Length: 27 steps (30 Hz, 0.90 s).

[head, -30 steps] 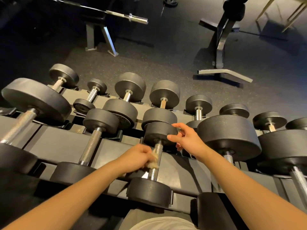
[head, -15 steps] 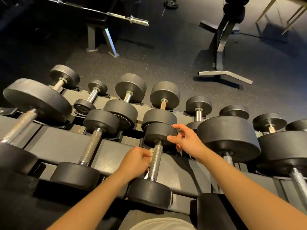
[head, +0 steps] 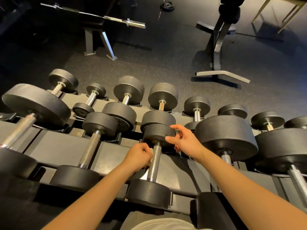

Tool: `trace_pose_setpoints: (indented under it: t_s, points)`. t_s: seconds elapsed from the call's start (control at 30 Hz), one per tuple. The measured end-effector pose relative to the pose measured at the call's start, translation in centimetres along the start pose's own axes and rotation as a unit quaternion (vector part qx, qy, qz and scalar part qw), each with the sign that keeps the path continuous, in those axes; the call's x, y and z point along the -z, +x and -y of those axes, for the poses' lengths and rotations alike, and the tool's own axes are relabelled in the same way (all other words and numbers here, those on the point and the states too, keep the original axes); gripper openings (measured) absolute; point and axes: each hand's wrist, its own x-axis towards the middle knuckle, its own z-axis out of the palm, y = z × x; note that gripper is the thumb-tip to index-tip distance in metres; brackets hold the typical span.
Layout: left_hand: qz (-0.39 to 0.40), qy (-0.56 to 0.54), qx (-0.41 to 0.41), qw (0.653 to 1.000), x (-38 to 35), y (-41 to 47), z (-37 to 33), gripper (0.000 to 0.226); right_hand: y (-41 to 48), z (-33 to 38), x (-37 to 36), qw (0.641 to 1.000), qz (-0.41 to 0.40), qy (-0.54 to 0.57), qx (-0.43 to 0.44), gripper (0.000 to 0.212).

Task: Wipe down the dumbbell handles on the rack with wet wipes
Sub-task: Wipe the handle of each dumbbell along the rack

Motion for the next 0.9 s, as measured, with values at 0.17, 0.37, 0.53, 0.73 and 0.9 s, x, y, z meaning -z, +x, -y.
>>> trace_pose_setpoints:
  t_s: [0.17,0.37,0.53,0.73,0.9]
  points:
    - [0.155,0.221,0.015,0.963,2.2,-2.1,0.1,0.014,-0.9,1.3,-0.7,0.981,-0.093,-0.171,-0.013,0.050]
    - [0.017,-0.014,-0.048,0.999,0.8,-1.8,-3.5,0.009,-5.0,2.7,-2.3,0.993,0.035,0.032,-0.105,0.028]
    - [0.010,-0.127,-0.026,0.992,0.1,-1.8,-4.3,0.019,-4.5,0.5,-4.1,0.955,-0.118,0.210,-0.174,0.016]
    - [0.034,0.107,-0.035,0.993,2.5,-3.4,-0.9,0.031,-1.2,-0.5,-6.1,0.860,-0.246,0.352,-0.276,0.012]
    - [0.120,0.155,-0.005,0.981,2.6,-4.6,1.0,0.069,-1.8,0.6,-9.1,0.860,-0.178,0.404,-0.258,0.010]
